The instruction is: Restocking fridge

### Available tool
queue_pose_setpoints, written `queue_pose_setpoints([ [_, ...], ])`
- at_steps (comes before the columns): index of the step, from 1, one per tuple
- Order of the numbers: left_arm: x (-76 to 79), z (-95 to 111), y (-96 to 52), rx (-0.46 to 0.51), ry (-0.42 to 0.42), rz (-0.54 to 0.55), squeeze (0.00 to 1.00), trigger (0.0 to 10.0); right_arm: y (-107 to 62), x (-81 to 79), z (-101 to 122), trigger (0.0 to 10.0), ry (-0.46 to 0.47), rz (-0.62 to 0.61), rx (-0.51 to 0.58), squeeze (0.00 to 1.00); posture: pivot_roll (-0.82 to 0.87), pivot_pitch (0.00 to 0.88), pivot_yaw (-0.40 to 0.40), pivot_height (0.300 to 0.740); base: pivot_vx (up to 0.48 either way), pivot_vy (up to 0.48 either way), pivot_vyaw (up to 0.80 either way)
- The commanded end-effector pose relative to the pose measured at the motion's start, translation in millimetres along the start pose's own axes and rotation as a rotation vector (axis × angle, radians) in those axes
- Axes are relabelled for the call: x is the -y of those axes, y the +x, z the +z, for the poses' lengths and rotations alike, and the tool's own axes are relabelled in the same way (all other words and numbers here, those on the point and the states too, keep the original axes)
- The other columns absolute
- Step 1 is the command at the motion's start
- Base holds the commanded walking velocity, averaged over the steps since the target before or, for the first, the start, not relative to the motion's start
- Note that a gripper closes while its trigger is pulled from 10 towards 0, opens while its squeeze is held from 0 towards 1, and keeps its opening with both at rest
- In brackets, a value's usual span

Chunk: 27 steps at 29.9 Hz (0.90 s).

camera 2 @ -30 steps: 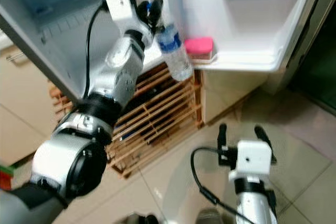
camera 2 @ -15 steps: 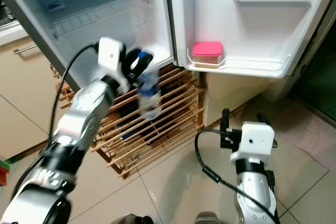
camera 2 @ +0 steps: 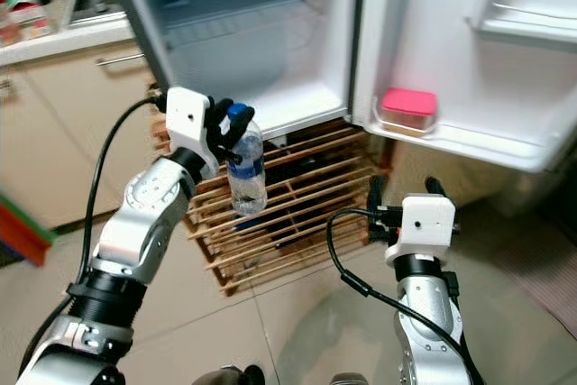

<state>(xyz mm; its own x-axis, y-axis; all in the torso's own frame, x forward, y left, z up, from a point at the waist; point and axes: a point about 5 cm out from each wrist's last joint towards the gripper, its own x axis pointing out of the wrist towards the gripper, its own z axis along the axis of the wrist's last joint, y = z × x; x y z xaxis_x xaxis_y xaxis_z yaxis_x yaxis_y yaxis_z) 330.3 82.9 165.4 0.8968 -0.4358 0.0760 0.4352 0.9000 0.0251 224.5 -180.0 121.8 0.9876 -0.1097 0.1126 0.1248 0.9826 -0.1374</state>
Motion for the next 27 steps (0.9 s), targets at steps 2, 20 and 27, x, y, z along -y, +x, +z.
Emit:
queue_pose_setpoints([
  [2, 4.3, 11, 3.7, 0.038, 0.015, -0.016, 0.00, 10.0, 0.1, 1.5, 0, 10.0, -0.005, -0.006, 0.006, 0.00, -0.26, 0.000, 0.117, 0.740, 0.000, -0.461, 0.00],
  [20, 3.3, 15, 18.0, 0.054, 0.016, -0.048, 0.00, 10.0, -6.0, -1.2, -1, 10.0, -0.028, 0.006, 0.001, 0.00, -0.29, 0.000, 0.126, 0.740, 0.015, -0.428, -0.46],
  [27, 7.3, 17, 17.6, 0.058, -0.020, -0.078, 0.00, 10.0, -7.1, -1.6, 1, 10.0, -0.022, 0.011, 0.009, 0.00, -0.29, 0.000, 0.122, 0.740, 0.171, -0.211, -0.39],
])
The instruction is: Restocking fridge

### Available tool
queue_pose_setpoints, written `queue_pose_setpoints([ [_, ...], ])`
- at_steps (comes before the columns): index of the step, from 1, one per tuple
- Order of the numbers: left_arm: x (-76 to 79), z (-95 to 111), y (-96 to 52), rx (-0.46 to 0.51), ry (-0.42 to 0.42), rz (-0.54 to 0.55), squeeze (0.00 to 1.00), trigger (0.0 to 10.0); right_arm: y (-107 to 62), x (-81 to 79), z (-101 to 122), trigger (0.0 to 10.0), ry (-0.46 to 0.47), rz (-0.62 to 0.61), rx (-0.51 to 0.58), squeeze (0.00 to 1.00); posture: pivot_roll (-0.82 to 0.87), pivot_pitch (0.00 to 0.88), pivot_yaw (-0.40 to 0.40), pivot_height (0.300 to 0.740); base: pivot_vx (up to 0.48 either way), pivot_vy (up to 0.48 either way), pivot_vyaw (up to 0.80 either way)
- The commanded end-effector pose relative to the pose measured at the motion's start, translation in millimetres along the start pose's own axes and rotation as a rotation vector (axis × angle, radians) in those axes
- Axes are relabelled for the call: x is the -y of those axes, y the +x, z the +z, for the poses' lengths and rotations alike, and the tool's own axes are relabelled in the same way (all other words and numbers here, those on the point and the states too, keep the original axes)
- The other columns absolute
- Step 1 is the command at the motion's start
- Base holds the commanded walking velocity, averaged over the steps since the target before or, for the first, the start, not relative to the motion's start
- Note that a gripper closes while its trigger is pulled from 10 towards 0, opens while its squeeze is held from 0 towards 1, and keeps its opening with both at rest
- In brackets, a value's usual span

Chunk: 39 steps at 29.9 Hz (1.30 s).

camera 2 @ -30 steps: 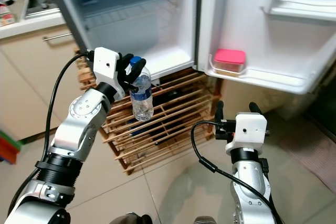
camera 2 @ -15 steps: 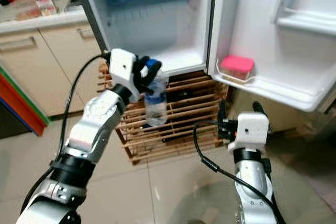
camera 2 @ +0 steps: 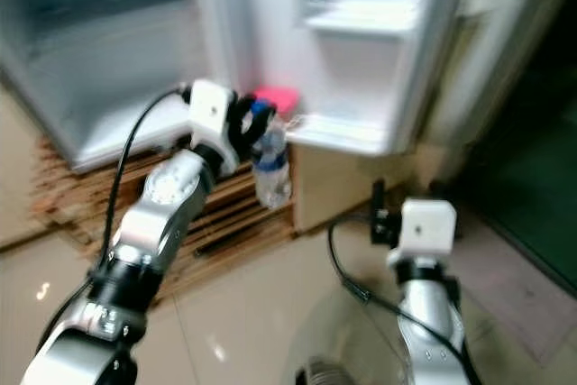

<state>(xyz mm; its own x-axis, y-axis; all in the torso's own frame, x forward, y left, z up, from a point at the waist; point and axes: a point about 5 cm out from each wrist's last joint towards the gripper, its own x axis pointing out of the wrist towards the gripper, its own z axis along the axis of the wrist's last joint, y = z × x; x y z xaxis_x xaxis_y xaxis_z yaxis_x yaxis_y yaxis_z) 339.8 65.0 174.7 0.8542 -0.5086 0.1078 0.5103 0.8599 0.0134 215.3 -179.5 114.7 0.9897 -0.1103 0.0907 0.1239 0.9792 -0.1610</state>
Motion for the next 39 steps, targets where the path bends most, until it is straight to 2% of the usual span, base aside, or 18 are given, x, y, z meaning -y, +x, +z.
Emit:
queue_pose_setpoints([
  [1, -3.8, 8, 0.5, 0.014, 0.012, -0.004, 0.00, 10.0, 2.4, -1.3, 7, 10.0, 0.000, 0.010, 0.031, 0.00, -0.29, 0.000, 0.121, 0.740, 0.000, 0.000, 0.00],
  [5, -9.8, 16, 2.5, 0.029, 0.039, 0.007, 0.00, 10.0, 1.9, -2.0, 7, 10.0, 0.000, 0.017, 0.031, 0.00, -0.29, 0.000, 0.119, 0.740, 0.000, 0.000, 0.00],
  [8, -16.6, 42, 11.1, 0.114, 0.047, 0.025, 0.00, 10.0, 0.6, -3.7, 8, 10.0, 0.003, 0.024, 0.033, 0.00, -0.28, 0.015, 0.110, 0.740, 0.000, 0.000, 0.00],
  [9, -16.6, 42, 11.1, 0.114, 0.047, 0.025, 0.00, 10.0, 0.6, -3.7, 8, 10.0, 0.003, 0.024, 0.033, 0.00, -0.28, 0.015, 0.110, 0.740, 0.000, 0.000, 0.00],
  [10, -17.3, 60, 18.1, 0.183, 0.040, 0.045, 0.00, 10.0, -1.3, -4.8, 9, 10.0, 0.006, 0.029, 0.032, 0.00, -0.28, 0.028, 0.106, 0.740, 0.000, 0.000, 0.00],
  [12, -12.6, 71, 26.4, 0.231, 0.026, 0.042, 0.00, 10.0, -4.3, -7.0, 9, 10.0, 0.005, 0.044, 0.025, 0.00, -0.29, 0.042, 0.101, 0.740, 0.000, 0.000, 0.00],
  [16, -6.4, 83, 30.7, 0.295, 0.030, 0.035, 0.00, 10.0, -9.4, -7.5, 10, 10.0, 0.000, 0.053, 0.018, 0.00, -0.30, 0.054, 0.097, 0.740, 0.000, 0.000, 0.00],
  [18, 1.8, 99, 31.8, 0.417, 0.082, 0.017, 0.00, 10.0, -13.9, -4.9, 10, 10.0, -0.008, 0.051, 0.011, 0.00, -0.32, 0.073, 0.093, 0.740, 0.000, 0.000, 0.00],
  [21, 4.5, 104, 31.5, 0.455, 0.104, 0.008, 0.00, 10.0, -15.2, -4.4, 10, 10.0, -0.011, 0.051, 0.008, 0.00, -0.32, 0.076, 0.092, 0.740, 0.000, 0.000, 0.00],
  [24, 11.8, 106, 35.0, 0.515, 0.236, -0.046, 0.00, 10.0, -23.3, -5.5, 10, 10.0, -0.013, 0.058, -0.007, 0.00, -0.33, 0.104, 0.095, 0.740, 0.000, 0.000, 0.00],
  [28, 12.8, 104, 35.9, 0.519, 0.309, -0.058, 0.00, 10.0, -28.8, -7.2, 9, 10.0, -0.012, 0.060, -0.019, 0.00, -0.34, 0.122, 0.101, 0.740, 0.000, 0.000, 0.00],
  [29, 12.4, 103, 35.4, 0.535, 0.351, -0.060, 0.00, 10.0, -31.7, -7.8, 9, 10.0, -0.011, 0.059, -0.027, 0.00, -0.34, 0.132, 0.105, 0.740, 0.000, 0.000, 0.00],
  [30, 10.9, 106, 32.3, 0.577, 0.431, -0.049, 0.00, 10.0, -38.2, -8.8, 9, 10.0, -0.007, 0.055, -0.039, 0.00, -0.34, 0.148, 0.109, 0.740, 0.000, 0.000, 0.00],
  [33, 11.8, 107, 29.4, 0.617, 0.511, -0.052, 0.00, 10.0, -44.0, -9.5, 9, 10.0, -0.004, 0.053, -0.054, 0.00, -0.34, 0.168, 0.113, 0.740, 0.000, 0.000, 0.00],
  [34, 11.8, 107, 29.4, 0.617, 0.511, -0.052, 0.00, 10.0, -44.0, -9.5, 9, 10.0, -0.004, 0.053, -0.054, 0.00, -0.34, 0.168, 0.113, 0.740, 0.000, 0.000, 0.00],
  [36, 16.3, 103, 26.0, 0.658, 0.595, -0.094, 0.00, 10.0, -49.6, -10.2, 8, 10.0, -0.002, 0.055, -0.070, 0.00, -0.35, 0.195, 0.116, 0.740, 0.000, 0.000, 0.00],
  [38, 17.9, 101, 24.7, 0.669, 0.618, -0.110, 0.00, 10.0, -51.7, -10.5, 9, 10.0, -0.002, 0.057, -0.074, 0.00, -0.35, 0.203, 0.117, 0.740, 0.000, 0.000, 0.00],
  [39, 20.6, 97, 22.1, 0.693, 0.663, -0.137, 0.00, 10.0, -55.3, -11.3, 9, 10.0, -0.002, 0.063, -0.083, 0.00, -0.35, 0.227, 0.119, 0.740, 0.000, 0.000, 0.00],
])
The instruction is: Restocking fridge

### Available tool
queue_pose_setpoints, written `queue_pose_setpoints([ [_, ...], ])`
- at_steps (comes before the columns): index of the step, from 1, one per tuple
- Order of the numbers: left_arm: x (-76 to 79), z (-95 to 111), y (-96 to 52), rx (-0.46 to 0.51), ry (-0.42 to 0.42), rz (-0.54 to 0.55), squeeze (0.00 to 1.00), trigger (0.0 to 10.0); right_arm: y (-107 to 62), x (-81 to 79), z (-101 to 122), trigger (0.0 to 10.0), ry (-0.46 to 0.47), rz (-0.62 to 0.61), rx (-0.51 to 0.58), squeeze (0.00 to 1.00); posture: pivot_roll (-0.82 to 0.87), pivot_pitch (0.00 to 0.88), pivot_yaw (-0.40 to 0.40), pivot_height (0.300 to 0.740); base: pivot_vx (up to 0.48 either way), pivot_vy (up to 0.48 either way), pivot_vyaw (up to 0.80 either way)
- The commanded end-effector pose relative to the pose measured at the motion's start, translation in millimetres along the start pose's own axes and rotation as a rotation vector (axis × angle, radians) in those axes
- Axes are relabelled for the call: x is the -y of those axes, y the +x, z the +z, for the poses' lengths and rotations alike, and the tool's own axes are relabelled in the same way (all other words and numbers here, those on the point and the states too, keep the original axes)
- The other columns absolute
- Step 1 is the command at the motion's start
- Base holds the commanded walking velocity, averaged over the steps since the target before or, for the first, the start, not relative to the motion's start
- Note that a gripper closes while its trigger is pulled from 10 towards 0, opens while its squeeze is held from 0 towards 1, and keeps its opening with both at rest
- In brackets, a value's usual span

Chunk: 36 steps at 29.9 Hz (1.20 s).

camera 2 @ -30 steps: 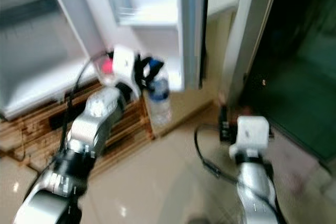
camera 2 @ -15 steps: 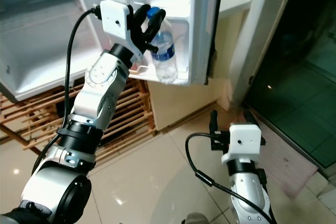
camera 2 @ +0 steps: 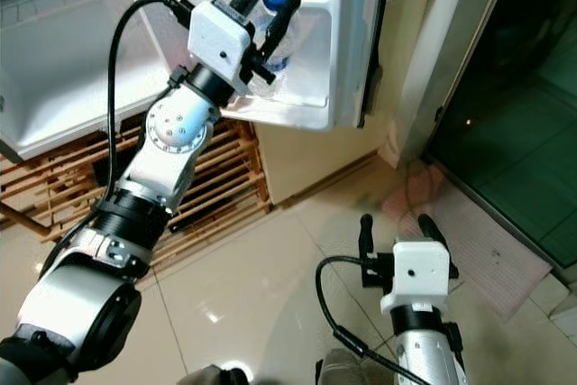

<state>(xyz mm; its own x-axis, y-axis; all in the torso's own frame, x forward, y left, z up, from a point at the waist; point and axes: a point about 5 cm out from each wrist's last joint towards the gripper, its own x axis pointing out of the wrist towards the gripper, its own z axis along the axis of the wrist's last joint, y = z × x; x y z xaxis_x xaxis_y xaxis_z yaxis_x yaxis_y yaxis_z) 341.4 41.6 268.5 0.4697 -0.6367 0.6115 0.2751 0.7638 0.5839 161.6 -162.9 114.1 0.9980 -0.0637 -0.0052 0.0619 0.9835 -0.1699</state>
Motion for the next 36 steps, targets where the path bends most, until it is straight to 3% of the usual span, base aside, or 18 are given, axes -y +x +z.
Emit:
queue_pose_setpoints([
  [1, 5.9, 7, -3.7, 0.090, 0.086, -0.053, 0.00, 10.0, -6.1, -2.8, 3, 10.0, 0.002, 0.009, -0.008, 0.00, -0.35, 0.243, 0.119, 0.740, 0.000, 0.000, 0.00],
  [7, 14.4, 7, -11.3, 0.140, 0.135, -0.086, 0.00, 10.0, -13.4, -3.3, 4, 10.0, -0.001, 0.014, -0.025, 0.00, -0.36, 0.265, 0.116, 0.740, 0.000, 0.000, 0.00],
  [16, 34.2, 2, -24.3, 0.220, 0.273, -0.134, 0.00, 10.0, -20.4, 2.6, 7, 10.0, -0.027, 0.015, -0.039, 0.00, -0.38, 0.277, 0.093, 0.740, 0.000, 0.000, 0.00],
  [23, 34.0, -7, -25.0, 0.212, 0.370, -0.115, 0.00, 10.0, -22.8, 5.4, 8, 10.0, -0.041, 0.015, -0.046, 0.00, -0.38, 0.272, 0.082, 0.740, 0.000, 0.000, 0.00],
  [30, 23.8, -7, -13.2, 0.228, 0.409, -0.017, 0.00, 10.0, -21.1, 7.7, 9, 10.0, -0.052, 0.019, -0.044, 0.00, -0.39, 0.264, 0.073, 0.740, 0.000, 0.000, 0.00],
  [33, 18.9, -13, -10.6, 0.163, 0.386, 0.029, 0.00, 10.0, -20.7, 7.6, 9, 10.0, -0.055, 0.022, -0.045, 0.00, -0.39, 0.264, 0.071, 0.740, 0.000, 0.000, 0.00],
  [34, 15.4, -20, -9.4, 0.069, 0.328, 0.070, 0.00, 10.0, -20.6, 7.7, 9, 10.0, -0.057, 0.025, -0.045, 0.00, -0.39, 0.262, 0.067, 0.740, 0.000, 0.000, 0.00],
  [35, 15.4, -20, -9.4, 0.069, 0.328, 0.070, 0.00, 10.0, -20.6, 7.7, 9, 10.0, -0.057, 0.025, -0.045, 0.00, -0.39, 0.262, 0.067, 0.740, 0.000, 0.000, 0.00],
  [36, 9.8, -31, -8.3, -0.062, 0.245, 0.123, 0.00, 10.0, -20.3, 8.1, 9, 10.0, -0.058, 0.028, -0.045, 0.00, -0.39, 0.260, 0.065, 0.740, 0.000, 0.000, 0.00],
])
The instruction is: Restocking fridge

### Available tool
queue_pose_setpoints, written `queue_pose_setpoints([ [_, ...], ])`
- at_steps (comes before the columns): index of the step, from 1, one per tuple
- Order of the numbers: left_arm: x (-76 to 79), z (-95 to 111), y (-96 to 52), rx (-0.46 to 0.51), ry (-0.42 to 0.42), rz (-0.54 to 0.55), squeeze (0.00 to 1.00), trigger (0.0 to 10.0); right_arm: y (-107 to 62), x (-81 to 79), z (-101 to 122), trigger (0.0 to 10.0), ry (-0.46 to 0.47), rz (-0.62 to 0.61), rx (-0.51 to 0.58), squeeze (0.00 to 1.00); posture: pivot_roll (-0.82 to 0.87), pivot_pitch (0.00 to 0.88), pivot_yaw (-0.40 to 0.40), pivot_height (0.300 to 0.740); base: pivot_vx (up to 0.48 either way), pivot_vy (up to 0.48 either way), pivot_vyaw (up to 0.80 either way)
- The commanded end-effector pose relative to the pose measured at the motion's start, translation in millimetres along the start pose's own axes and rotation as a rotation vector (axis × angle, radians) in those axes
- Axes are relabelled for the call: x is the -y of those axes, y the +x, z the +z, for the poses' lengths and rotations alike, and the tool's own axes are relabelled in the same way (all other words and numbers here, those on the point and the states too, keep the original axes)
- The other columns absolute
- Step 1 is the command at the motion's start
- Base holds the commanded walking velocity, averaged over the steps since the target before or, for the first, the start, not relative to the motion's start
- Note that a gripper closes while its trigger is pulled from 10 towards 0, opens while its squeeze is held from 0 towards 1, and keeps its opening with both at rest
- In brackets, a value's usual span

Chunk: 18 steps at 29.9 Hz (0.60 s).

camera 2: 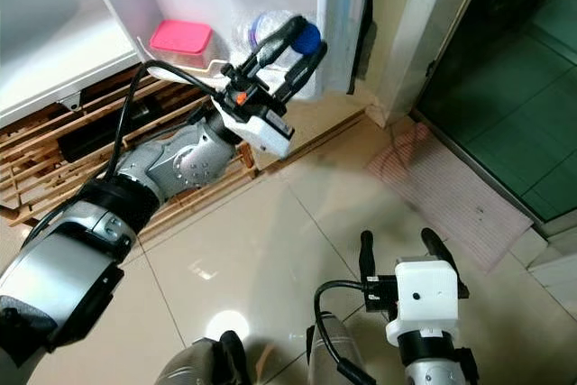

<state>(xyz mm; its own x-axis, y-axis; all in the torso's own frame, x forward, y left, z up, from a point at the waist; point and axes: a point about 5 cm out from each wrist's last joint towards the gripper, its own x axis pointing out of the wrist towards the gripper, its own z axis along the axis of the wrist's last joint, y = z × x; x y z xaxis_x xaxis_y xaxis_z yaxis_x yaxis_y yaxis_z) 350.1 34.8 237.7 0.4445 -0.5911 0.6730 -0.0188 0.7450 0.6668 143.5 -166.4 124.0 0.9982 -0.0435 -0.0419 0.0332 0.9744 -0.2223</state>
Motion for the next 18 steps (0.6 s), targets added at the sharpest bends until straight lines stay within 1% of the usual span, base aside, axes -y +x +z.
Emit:
queue_pose_setpoints([
  [1, -7.9, -11, 2.4, -0.110, -0.049, 0.038, 0.00, 10.0, -2.6, 1.7, 0, 10.0, -0.004, 0.001, -0.013, 0.00, -0.39, 0.260, 0.065, 0.740, 0.000, 0.000, 0.00],
  [2, -9.9, -28, -0.5, -0.303, -0.182, 0.096, 0.00, 10.0, -2.1, 2.5, 0, 10.0, -0.007, 0.003, -0.013, 0.00, -0.39, 0.259, 0.061, 0.740, 0.000, 0.000, 0.00],
  [3, -9.9, -28, -0.5, -0.303, -0.182, 0.096, 0.00, 10.0, -2.1, 2.5, 0, 10.0, -0.007, 0.003, -0.013, 0.00, -0.39, 0.259, 0.061, 0.740, 0.000, 0.000, 0.00],
  [4, -11.6, -36, -2.8, -0.378, -0.220, 0.122, 0.00, 10.0, -1.7, 3.0, 0, 10.0, -0.007, 0.004, -0.013, 0.00, -0.39, 0.258, 0.058, 0.740, 0.000, 0.000, 0.00],
  [5, -13.1, -40, -5.2, -0.421, -0.235, 0.141, 0.00, 10.0, -1.3, 3.1, 0, 10.0, -0.008, 0.006, -0.012, 0.00, -0.39, 0.258, 0.057, 0.740, 0.000, 0.000, 0.00],
  [7, -15.4, -46, -9.2, -0.476, -0.255, 0.170, 0.00, 10.0, -0.8, 3.3, 0, 10.0, -0.011, 0.011, -0.011, 0.00, -0.39, 0.258, 0.052, 0.740, 0.000, 0.000, 0.00],
  [8, -16.6, -50, -12.0, -0.517, -0.279, 0.193, 0.00, 10.0, -0.7, 3.4, 1, 10.0, -0.012, 0.013, -0.011, 0.00, -0.39, 0.257, 0.051, 0.740, 0.000, 0.000, 0.00],
  [9, -17.2, -57, -16.7, -0.594, -0.327, 0.224, 0.00, 10.0, -0.4, 3.9, 1, 10.0, -0.014, 0.015, -0.011, 0.00, -0.39, 0.257, 0.049, 0.740, 0.000, 0.000, 0.00],
  [10, -17.2, -57, -16.7, -0.594, -0.327, 0.224, 0.00, 10.0, -0.4, 3.9, 1, 10.0, -0.014, 0.015, -0.011, 0.00, -0.39, 0.257, 0.049, 0.740, 0.000, 0.000, 0.00],
  [11, -17.6, -64, -22.1, -0.667, -0.378, 0.253, 0.00, 10.0, -0.3, 4.3, 0, 10.0, -0.016, 0.017, -0.011, 0.00, -0.39, 0.255, 0.047, 0.740, 0.000, 0.000, 0.00],
  [12, -17.7, -66, -24.2, -0.699, -0.409, 0.266, 0.00, 10.0, -0.2, 4.4, 1, 10.0, -0.017, 0.018, -0.011, 0.00, -0.39, 0.255, 0.045, 0.740, 0.000, 0.000, 0.00],
  [15, -18.4, -72, -27.4, -0.765, -0.486, 0.299, 0.00, 10.0, 0.2, 5.0, 1, 10.0, -0.019, 0.020, -0.010, 0.00, -0.38, 0.254, 0.043, 0.740, 0.000, 0.000, 0.00],
  [17, -18.2, -73, -27.7, -0.777, -0.502, 0.303, 0.00, 10.0, 0.4, 5.3, 1, 10.0, -0.020, 0.021, -0.011, 0.00, -0.38, 0.253, 0.041, 0.740, 0.000, 0.000, 0.00],
  [18, -17.4, -72, -27.0, -0.774, -0.505, 0.295, 0.46, 10.0, 1.1, 5.2, 1, 10.0, -0.021, 0.023, -0.009, 0.00, -0.38, 0.252, 0.040, 0.740, 0.000, 0.000, 0.00],
])
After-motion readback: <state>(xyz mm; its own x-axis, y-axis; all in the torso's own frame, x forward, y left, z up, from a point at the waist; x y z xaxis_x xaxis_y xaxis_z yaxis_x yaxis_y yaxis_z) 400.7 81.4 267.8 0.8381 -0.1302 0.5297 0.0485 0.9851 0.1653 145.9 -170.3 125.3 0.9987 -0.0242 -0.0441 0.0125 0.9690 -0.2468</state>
